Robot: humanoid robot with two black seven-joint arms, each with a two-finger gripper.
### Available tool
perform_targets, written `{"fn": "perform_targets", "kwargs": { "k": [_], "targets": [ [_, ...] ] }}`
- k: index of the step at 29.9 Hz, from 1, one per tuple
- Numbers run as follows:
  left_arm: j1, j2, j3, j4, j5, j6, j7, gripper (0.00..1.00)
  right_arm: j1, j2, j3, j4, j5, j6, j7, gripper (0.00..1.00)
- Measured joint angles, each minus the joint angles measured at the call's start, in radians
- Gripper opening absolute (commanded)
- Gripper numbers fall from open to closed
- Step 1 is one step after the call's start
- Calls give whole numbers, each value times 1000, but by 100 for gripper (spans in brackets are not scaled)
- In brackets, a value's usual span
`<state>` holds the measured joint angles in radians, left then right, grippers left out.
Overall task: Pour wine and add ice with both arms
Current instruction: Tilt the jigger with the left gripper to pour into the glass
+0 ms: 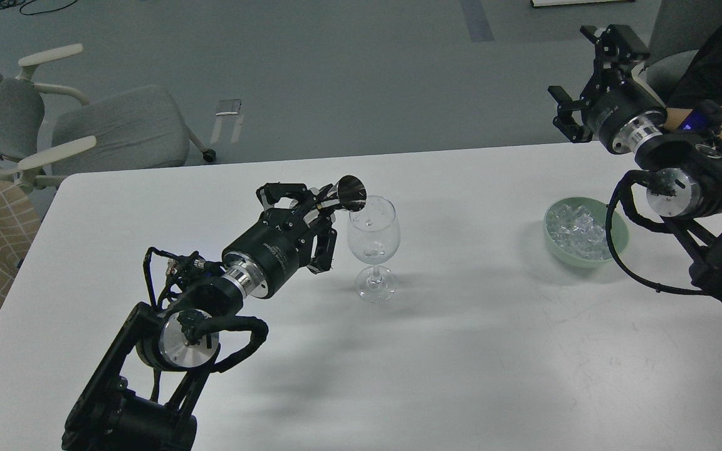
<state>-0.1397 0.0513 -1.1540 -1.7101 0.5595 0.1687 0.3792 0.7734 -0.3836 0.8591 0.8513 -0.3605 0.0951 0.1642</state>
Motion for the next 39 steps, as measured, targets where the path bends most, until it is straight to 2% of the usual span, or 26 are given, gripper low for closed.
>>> {"fn": "perform_targets", "kwargs": {
  "k": [17,39],
  "targets": [
    [-11,11,19,0,89,1,2,3,0,0,0,0,0,0,0,100],
    [-50,38,22,-1,205,0,33,3,0,0,0,0,0,0,0,100]
  ]
}}
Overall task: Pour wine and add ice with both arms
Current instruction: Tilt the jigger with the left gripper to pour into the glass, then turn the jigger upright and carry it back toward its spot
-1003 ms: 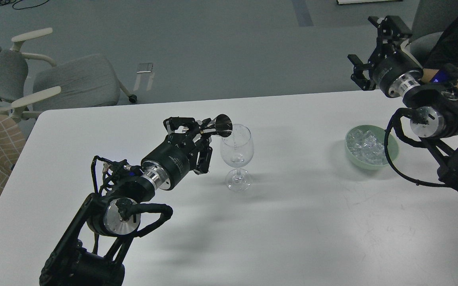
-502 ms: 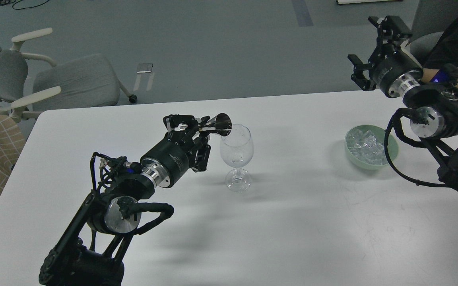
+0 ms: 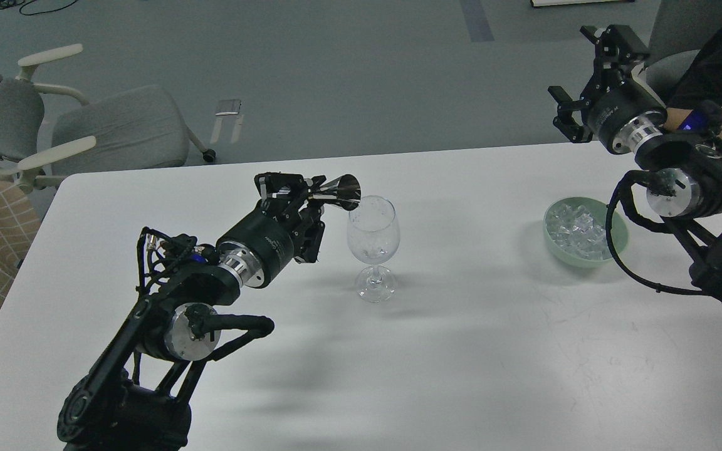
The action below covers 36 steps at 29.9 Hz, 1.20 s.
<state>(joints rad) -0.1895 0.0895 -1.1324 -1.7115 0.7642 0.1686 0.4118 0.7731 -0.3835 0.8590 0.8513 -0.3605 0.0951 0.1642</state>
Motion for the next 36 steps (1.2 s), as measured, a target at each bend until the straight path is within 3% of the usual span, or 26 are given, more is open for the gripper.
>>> {"fn": "perform_targets", "kwargs": {
  "k": [25,36],
  "targets": [
    [-47,67,68,-44,161,-3,22,3,0,4,0,0,0,-8,0,100],
    [-106,89,84,-47,260,-3,59,3,0,2,0,0,0,-8,0,100]
  ]
}}
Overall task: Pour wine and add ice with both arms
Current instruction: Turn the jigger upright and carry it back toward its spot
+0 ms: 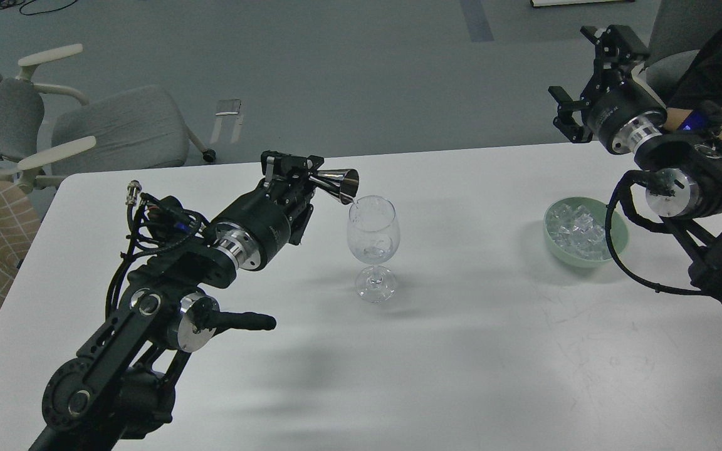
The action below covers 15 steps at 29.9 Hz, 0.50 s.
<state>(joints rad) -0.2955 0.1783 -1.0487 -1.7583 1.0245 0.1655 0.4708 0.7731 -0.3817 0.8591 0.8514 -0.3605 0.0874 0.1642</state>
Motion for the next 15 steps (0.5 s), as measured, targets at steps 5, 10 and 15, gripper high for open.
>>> {"fn": "perform_targets", "kwargs": {
  "k": [5,10,15],
  "targets": [
    [-26,26,35,-1,57,-1,10,3,0,0,0,0,0,0,0,100],
    [-46,32,44,-1,71,-8,17,4,0,0,0,-1,0,0,0,100],
    [-71,47,49,-2,82,-21,18,4,-5,0,0,-1,0,0,0,100]
  ]
}}
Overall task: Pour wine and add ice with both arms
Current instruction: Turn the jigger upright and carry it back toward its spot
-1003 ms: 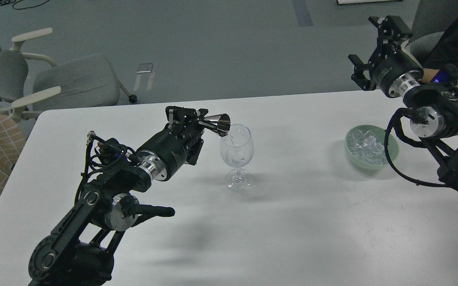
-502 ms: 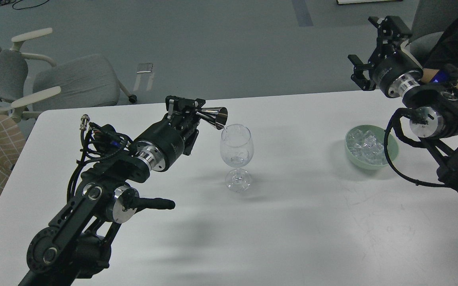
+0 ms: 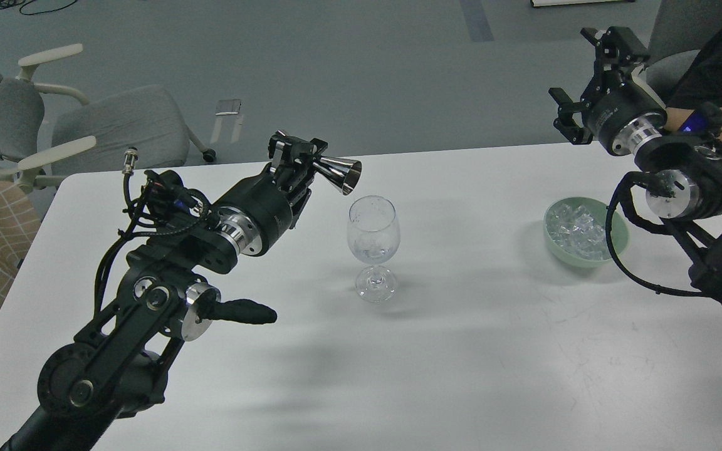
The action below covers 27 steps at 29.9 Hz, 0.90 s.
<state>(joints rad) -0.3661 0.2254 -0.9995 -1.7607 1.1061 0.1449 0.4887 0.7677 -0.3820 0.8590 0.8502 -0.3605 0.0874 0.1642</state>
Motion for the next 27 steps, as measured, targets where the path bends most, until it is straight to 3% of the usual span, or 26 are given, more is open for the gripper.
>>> {"fn": "perform_targets", "kwargs": {
  "k": [15,22,27],
  "targets": [
    [-36,49,-14,0,-31,-78,0,5,-4,0,-1,0,0,0,0,100],
    [10,34,-186,3,-428,8,0,6,-4,-1,0,1,0,0,0,100],
    [85,32,-347,18,-712,18,0,7,-4,3,0,1,0,0,0,100]
  ]
}}
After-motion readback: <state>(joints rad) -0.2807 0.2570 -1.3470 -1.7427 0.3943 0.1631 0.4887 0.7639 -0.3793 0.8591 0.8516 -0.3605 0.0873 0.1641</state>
